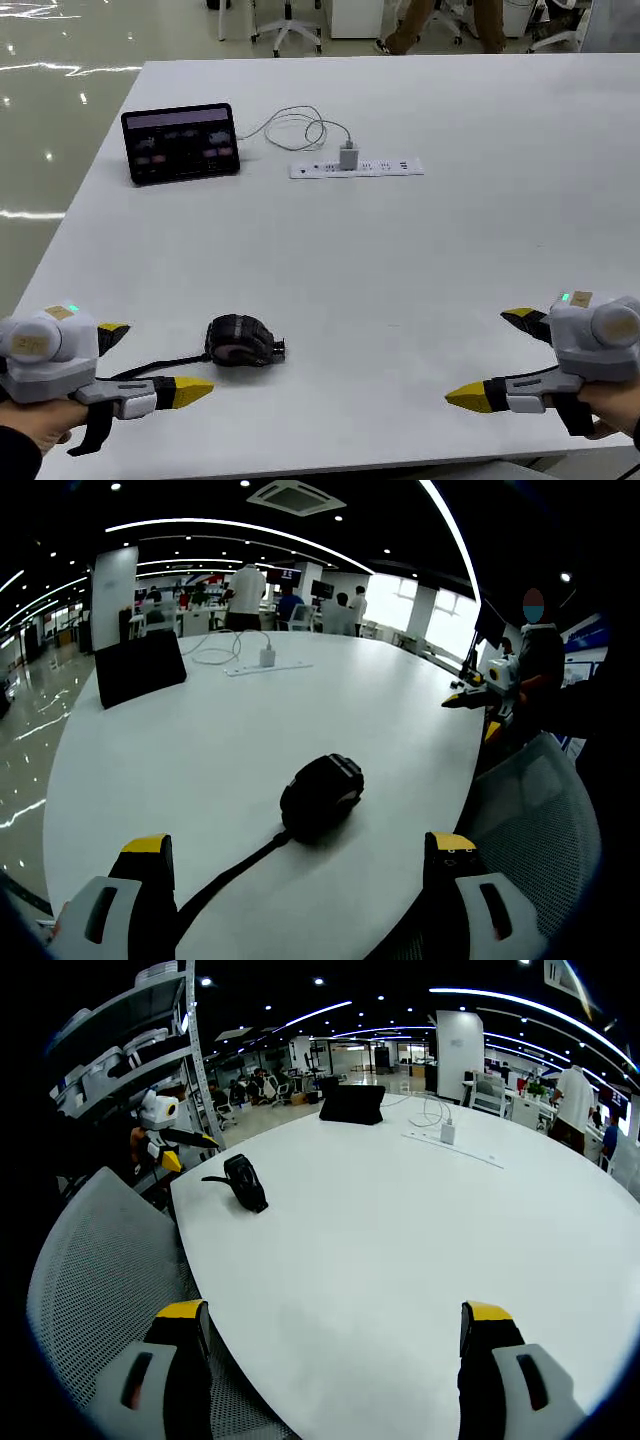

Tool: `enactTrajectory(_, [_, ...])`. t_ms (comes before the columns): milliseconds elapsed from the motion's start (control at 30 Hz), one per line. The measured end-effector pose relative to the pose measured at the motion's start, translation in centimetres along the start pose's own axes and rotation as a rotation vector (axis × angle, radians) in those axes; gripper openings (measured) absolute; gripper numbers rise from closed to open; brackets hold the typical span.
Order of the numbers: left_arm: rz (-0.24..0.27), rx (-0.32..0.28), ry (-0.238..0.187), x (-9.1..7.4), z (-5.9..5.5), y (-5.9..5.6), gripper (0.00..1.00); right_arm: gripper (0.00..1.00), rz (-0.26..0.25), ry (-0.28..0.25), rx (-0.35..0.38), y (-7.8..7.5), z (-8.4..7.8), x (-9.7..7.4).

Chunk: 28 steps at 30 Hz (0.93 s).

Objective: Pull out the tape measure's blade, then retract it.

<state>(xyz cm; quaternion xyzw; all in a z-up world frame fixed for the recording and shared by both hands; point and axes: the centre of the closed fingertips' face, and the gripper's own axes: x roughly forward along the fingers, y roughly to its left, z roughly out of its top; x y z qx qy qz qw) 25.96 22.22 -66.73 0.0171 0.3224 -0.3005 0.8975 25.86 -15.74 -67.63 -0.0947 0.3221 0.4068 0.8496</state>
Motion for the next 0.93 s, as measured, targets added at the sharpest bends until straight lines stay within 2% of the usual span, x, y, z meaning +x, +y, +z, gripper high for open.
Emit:
enactTrajectory(200, [0.004,-0.003,0.007,-0.3,-0.2,0.3,1.0,1.0,-0.02,0.011,0.006,-0.9,-0.7,-0.6])
enactTrajectory(367, [0.022,-0.018,0.014,-0.4,-0.4,0.9,1.0,1.0,-0.029,0.019,0.01,-1.0,-0.9,-0.9])
enactTrajectory(533, [-0.007,-0.02,0.023,-0.4,-0.4,0.3,1.0,1.0,-0.033,0.022,0.009,-0.9,-0.7,-1.1])
enactTrajectory(933, [-0.004,-0.023,0.023,-0.2,-0.3,0.7,1.0,1.0,-0.043,0.017,0.013,-1.0,-0.7,-1.3])
